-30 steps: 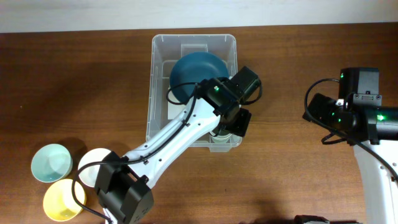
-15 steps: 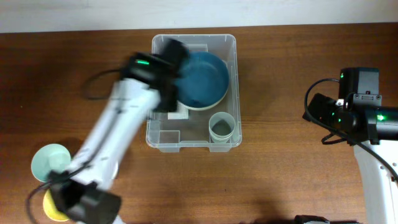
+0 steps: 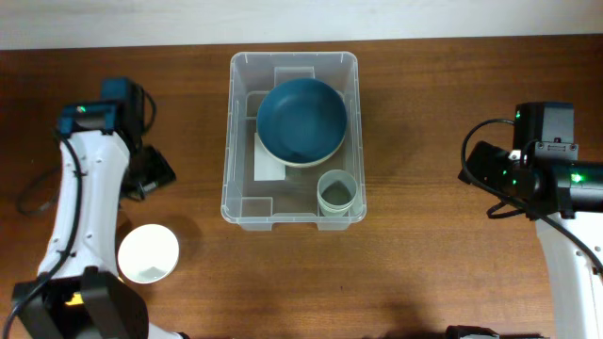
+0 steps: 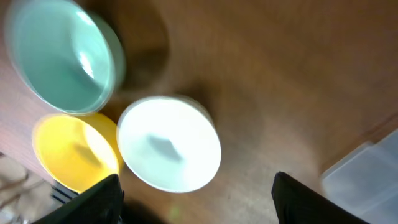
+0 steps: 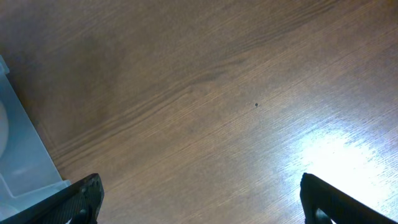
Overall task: Pack container
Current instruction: 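Withdraw left gripper and grasp the large white cup on the table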
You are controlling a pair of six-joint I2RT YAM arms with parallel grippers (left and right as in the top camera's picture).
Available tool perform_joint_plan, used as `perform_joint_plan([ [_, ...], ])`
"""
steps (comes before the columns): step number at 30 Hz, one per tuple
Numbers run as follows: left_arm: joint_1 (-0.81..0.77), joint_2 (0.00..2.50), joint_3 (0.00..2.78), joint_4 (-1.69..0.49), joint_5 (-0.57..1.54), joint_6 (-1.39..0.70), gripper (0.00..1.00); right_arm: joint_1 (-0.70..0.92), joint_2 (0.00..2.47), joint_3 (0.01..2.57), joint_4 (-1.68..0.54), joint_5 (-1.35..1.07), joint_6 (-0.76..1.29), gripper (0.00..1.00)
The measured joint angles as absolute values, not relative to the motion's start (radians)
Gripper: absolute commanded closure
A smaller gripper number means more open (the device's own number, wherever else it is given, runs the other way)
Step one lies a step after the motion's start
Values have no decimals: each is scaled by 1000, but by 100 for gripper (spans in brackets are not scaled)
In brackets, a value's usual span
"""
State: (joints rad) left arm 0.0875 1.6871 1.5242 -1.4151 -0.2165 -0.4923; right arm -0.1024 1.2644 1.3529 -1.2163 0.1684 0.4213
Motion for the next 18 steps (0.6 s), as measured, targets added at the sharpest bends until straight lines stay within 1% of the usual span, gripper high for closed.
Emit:
perform_joint_plan([
  [5, 86, 1658, 1245, -1265, -143, -495, 21, -102, 1264, 1353, -1216, 168, 422, 3],
  [6, 86, 1653, 1202, -1244, -138, -495, 20, -102, 1264, 1353, -1217, 168, 422, 3],
  [12, 86, 1645, 1001, -1055, -103, -495, 19, -102, 1264, 1352, -1216, 168, 422, 3],
  [15, 86, 1645, 942, -987, -89, -495, 20, -102, 1264, 1352, -1217, 168, 421, 4],
  [16, 86, 1645, 932, -972, -85, -495, 28, -102, 1264, 1352, -1217, 168, 420, 4],
  [17, 86, 1645, 927, -962, -84, -495, 39, -102, 1264, 1352, -1217, 168, 419, 3],
  [18, 86, 1645, 926, -951, -82, -497, 47, -102, 1264, 1352, -1217, 168, 419, 4],
])
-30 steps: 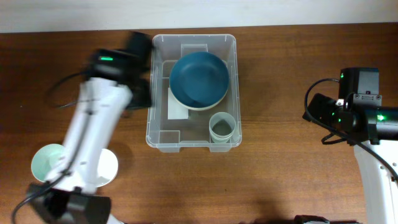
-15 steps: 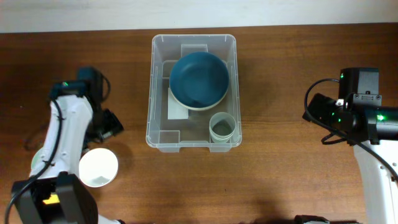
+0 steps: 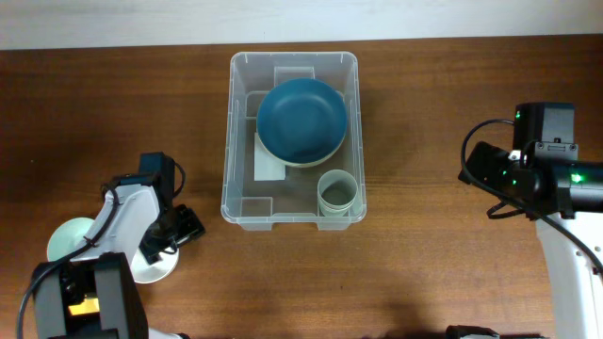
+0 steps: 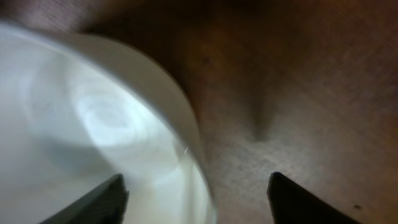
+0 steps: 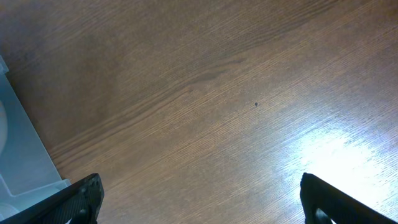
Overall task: Pack container
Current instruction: 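Withdraw left gripper and grasp the large white cup on the table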
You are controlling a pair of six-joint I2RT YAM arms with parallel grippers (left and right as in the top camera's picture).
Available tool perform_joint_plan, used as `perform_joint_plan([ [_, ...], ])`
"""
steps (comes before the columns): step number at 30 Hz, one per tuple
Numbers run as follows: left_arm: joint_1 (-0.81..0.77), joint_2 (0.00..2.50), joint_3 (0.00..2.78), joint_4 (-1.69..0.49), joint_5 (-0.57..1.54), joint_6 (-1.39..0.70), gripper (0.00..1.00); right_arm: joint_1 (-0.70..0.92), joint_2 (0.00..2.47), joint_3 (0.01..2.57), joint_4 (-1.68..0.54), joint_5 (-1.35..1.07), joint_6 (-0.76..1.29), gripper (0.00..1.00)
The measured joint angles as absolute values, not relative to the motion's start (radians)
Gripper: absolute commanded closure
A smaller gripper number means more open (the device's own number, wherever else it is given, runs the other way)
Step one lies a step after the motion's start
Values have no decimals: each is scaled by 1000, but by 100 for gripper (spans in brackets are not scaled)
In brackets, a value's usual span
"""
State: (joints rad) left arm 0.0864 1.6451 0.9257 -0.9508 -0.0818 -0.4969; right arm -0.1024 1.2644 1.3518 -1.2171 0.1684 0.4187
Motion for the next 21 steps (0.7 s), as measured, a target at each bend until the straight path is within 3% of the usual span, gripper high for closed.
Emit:
perform_joint_plan([
  [2, 86, 1644, 926, -929, -80, -493, 52, -102, 1264, 1352, -1217, 168, 419, 3],
  [4, 86, 1644, 926, -914, -78, -496, 65, -102, 1264, 1352, -1217, 168, 419, 4],
  [7, 86, 1643, 926, -899, -78, -498, 77, -102, 1264, 1352, -1217, 168, 419, 4],
  [11, 86, 1643, 925, -897, -78, -498, 82, -102, 1264, 1352, -1217, 168, 418, 3],
  [17, 86, 1643, 925, -896, -78, -498, 98, -102, 1264, 1352, -1217, 168, 418, 4],
  [21, 86, 1636, 925, -900, -86, -498, 99, -102, 1264, 1352, -1217, 168, 418, 3],
])
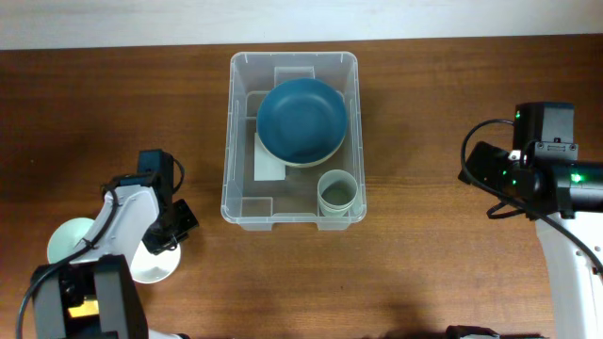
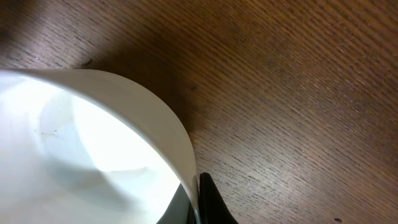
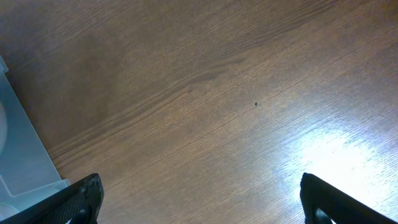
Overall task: Pack container
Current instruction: 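Withdraw left gripper and grasp the large white cup on the table, then place the large white cup in the container's front-left area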
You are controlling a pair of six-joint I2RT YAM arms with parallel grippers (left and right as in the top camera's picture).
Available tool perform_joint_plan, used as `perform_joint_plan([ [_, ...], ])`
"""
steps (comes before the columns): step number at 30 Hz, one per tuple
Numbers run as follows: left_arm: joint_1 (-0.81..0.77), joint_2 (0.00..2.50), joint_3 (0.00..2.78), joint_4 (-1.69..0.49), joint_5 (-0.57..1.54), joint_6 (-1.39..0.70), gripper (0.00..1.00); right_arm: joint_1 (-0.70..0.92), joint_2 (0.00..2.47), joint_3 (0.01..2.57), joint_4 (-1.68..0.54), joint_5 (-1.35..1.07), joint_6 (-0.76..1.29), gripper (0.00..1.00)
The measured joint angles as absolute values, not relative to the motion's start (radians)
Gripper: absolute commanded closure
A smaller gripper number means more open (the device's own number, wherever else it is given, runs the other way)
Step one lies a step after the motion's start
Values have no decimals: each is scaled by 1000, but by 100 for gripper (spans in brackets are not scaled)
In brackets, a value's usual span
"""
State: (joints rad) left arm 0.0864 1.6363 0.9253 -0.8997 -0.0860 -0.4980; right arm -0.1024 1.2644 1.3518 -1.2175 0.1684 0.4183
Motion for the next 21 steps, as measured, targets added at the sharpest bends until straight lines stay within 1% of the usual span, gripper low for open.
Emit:
perform_joint_plan([
  [8, 86, 1636, 939, -904, -86, -498, 99, -102, 1264, 1352, -1217, 169, 418, 3],
  [14, 71, 1620, 1082, -992, -81, -491, 99, -102, 1264, 1352, -1219, 169, 418, 3],
  [18, 9, 1571, 1215, -1066, -81, -490, 99, -102, 1264, 1352, -1219, 169, 418, 3],
  [21, -75, 1538, 1332, -1124, -78, -490, 99, -102, 1264, 1352, -1219, 172, 418, 3],
])
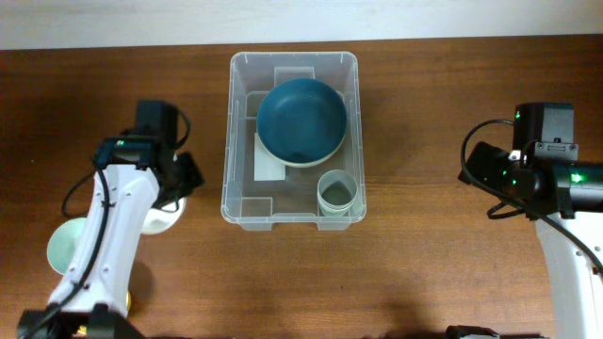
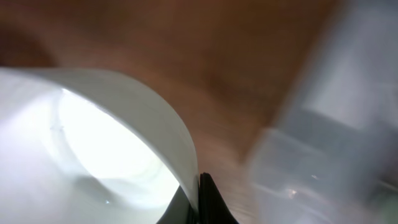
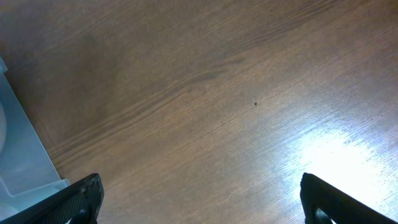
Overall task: Pack container
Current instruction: 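Place the large white cup in the container's front-left area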
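Note:
My left gripper [image 1: 175, 200] is shut on the rim of a white bowl [image 1: 161, 220], which it holds just left of the clear plastic container [image 1: 229, 141]. In the left wrist view the white bowl [image 2: 93, 149] fills the left half. One dark fingertip [image 2: 206, 198] presses its rim, and the container [image 2: 323, 124] is a blur on the right. Inside the container lie a blue bowl [image 1: 301, 120], a pale green cup [image 1: 337, 191] and a flat white piece [image 1: 269, 162]. My right gripper [image 3: 199, 205] is open over bare wood, right of the container.
A mint bowl [image 1: 68, 247] sits on the table at the front left, with a sliver of something yellow [image 1: 131, 299] nearer the front edge. A corner of the container [image 3: 18, 162] shows at the left of the right wrist view.
My left gripper, still shut on the white bowl's rim, has moved away from the front left to a spot beside the container's left wall. The right arm has not moved.
My left gripper was open, high above the white, mint and yellow bowls. Then it was down at the white bowl with its jaws open round the rim, then shut on that rim. Now the bowl is beside the container.

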You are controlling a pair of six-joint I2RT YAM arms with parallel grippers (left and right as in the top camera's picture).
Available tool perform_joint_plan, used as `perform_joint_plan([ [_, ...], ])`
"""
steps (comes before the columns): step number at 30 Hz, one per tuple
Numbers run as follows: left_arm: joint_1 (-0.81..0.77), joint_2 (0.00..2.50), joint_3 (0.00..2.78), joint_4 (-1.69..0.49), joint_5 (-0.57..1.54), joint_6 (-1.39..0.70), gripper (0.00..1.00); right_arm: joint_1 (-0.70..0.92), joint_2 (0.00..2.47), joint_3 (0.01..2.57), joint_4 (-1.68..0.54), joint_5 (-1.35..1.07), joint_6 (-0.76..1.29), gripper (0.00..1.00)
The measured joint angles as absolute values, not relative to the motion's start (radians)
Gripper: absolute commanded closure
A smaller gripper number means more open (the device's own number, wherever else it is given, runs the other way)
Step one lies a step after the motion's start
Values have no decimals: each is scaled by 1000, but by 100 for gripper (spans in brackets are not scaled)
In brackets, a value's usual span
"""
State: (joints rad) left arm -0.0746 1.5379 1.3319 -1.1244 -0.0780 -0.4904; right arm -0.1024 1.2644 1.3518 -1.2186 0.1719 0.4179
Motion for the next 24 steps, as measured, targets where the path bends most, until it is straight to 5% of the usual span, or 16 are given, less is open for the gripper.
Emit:
perform_joint_plan([
  [12, -572, 1532, 1587, -1074, -153, -491, 99, -102, 1264, 1352, -1219, 173, 415, 4],
  [24, -619, 1818, 1591, -1076, -128, -509, 99, -102, 1264, 1352, -1223, 173, 415, 3],
])
